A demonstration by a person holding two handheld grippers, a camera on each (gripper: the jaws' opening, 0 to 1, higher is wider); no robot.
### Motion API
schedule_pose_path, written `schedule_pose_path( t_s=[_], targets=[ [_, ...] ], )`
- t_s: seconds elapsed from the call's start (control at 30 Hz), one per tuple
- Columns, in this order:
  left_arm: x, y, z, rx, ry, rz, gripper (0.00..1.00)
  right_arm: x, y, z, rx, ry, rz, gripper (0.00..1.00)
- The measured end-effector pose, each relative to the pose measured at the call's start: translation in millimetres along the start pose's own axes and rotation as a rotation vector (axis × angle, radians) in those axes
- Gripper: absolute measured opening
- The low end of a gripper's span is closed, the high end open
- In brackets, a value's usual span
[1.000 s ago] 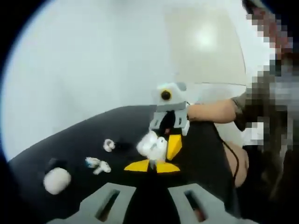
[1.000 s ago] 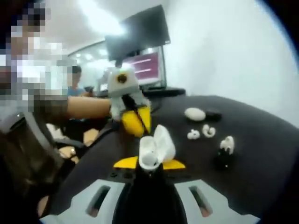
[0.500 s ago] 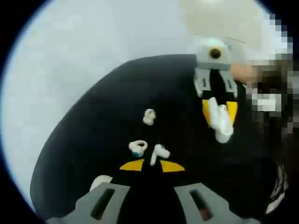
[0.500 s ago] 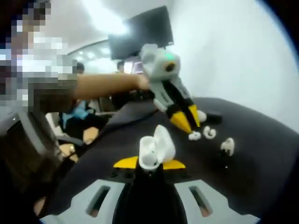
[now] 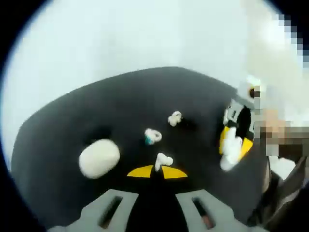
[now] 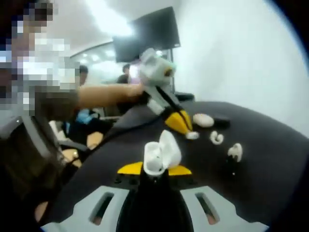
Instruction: Pick up three earphones and place each one into its charging case using tactile feedback, ensure that each earphone is properly inserted and securely positioned inside the case.
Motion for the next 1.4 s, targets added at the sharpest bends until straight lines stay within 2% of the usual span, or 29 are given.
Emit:
schedule_pose_path(
  t_s=[0.1, 0.2, 0.23, 0.27, 0.3, 0.37, 0.4, 0.43, 0.47, 0.5, 0.57, 0.6, 0.67, 0.7, 0.77, 0.8, 0.83, 0.9, 0.93, 0.97, 1.03, 1.07, 1.13, 1.23, 1.4],
  targets=[
    [8.1, -8.0, -5.0, 0.083, 0.044, 0.032, 0.03, 0.1, 0.0, 1.5, 0.004, -0.005, 0.001, 0.18],
    [3.7, -20.1, -3.3, 0.233, 0.099, 0.054, 0.03, 0.3, 0.1, 2.1, 0.008, -0.010, 0.002, 0.18],
    [-0.7, -26.4, -5.8, 0.281, 0.088, 0.076, 0.03, 0.4, 0.2, 2.5, 0.014, -0.010, 0.002, 0.18],
    [-0.1, -23.5, -5.9, 0.325, 0.083, 0.000, 0.03, 0.4, 0.1, 2.7, 0.018, -0.011, 0.001, 0.18],
    [1.2, -24.8, -6.3, 0.369, 0.073, 0.012, 0.03, 0.3, 0.2, 2.6, 0.017, -0.011, 0.001, 0.18],
    [0.3, -23.6, -9.6, 0.282, 0.023, -0.036, 0.03, 0.6, 0.3, 2.3, 0.012, -0.016, 0.000, 0.18],
    [-1.1, -26.8, -12.1, 0.252, 0.009, -0.040, 0.05, 0.9, 0.1, 2.2, 0.016, -0.023, 0.001, 0.18],
    [-2.3, -29.1, -15.3, 0.200, -0.036, -0.052, 0.11, 0.9, 0.1, 1.8, 0.017, -0.027, 0.001, 0.18],
    [-0.4, -29.2, -16.9, 0.223, -0.082, -0.080, 0.19, 0.9, 0.1, 1.3, 0.014, -0.029, 0.001, 0.18],
    [3.0, -30.4, -17.9, 0.278, -0.125, -0.072, 0.24, 1.0, 0.1, 0.7, 0.012, -0.030, 0.001, 0.18],
    [8.4, -32.9, -16.1, 0.301, -0.185, -0.034, 0.22, 1.3, 0.0, -1.1, 0.010, -0.031, 0.000, 0.18],
    [9.9, -35.7, -19.1, 0.270, -0.215, -0.022, 0.21, 1.3, 0.0, -1.7, 0.008, -0.029, 0.000, 0.18],
    [9.5, -40.5, -24.7, 0.227, -0.225, -0.009, 0.23, 1.3, -0.2, -2.2, 0.008, -0.027, -0.001, 0.18],
    [8.9, -39.8, -25.9, 0.196, -0.218, -0.028, 0.24, 1.2, -0.2, -2.3, 0.008, -0.026, -0.001, 0.18],
    [13.5, -38.6, -36.3, 0.207, -0.348, 0.010, 0.22, 1.4, -0.3, -3.8, 0.007, -0.026, -0.001, 0.18],
    [17.2, -35.8, -36.5, 0.225, -0.367, 0.011, 0.18, 1.4, -0.3, -4.0, 0.012, -0.028, -0.001, 0.18],
    [21.0, -31.0, -30.3, 0.187, -0.327, -0.012, 0.15, 1.3, -0.3, -4.1, 0.013, -0.028, -0.001, 0.18],
    [28.2, -19.5, -10.8, 0.004, -0.181, -0.064, 0.14, 1.2, -0.3, -4.5, 0.011, -0.027, -0.001, 0.18],
    [30.9, -15.3, -2.3, -0.056, -0.148, -0.078, 0.14, 1.1, -0.3, -4.4, 0.010, -0.027, -0.001, 0.18],
    [31.2, -12.4, 4.7, -0.043, -0.156, -0.054, 0.16, 0.8, -0.2, -4.1, 0.010, -0.028, 0.000, 0.18],
    [29.1, -9.7, 14.3, -0.119, -0.194, -0.014, 0.20, 0.2, 0.1, -3.8, 0.011, -0.031, 0.001, 0.18],
    [26.3, -9.0, 16.4, -0.133, -0.219, -0.010, 0.21, 0.0, 0.2, -3.6, 0.014, -0.034, 0.002, 0.18],
    [19.5, -10.3, 16.7, -0.213, -0.289, 0.001, 0.22, -1.2, 0.6, -1.9, 0.026, -0.043, 0.004, 0.18],
    [6.2, -9.9, 24.9, -0.216, -0.343, 0.027, 0.19, -1.3, 0.9, -3.5, 0.026, -0.041, 0.005, 0.18],
    [-5.8, -2.3, 34.6, -0.229, -0.400, 0.010, 0.17, -1.2, 0.8, -2.8, 0.022, -0.040, 0.004, 0.18]
  ],
)
Point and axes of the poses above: the point that each gripper's makers call its tool centre point, and the gripper's own axes: x roughly backward along the fingers, z roughly to its left, y roughly out of its top, the point moved 9 cm from there along x, roughly backward along the fingers, and after that the axes turned 11 degrees about z, right-handed, at the moved point
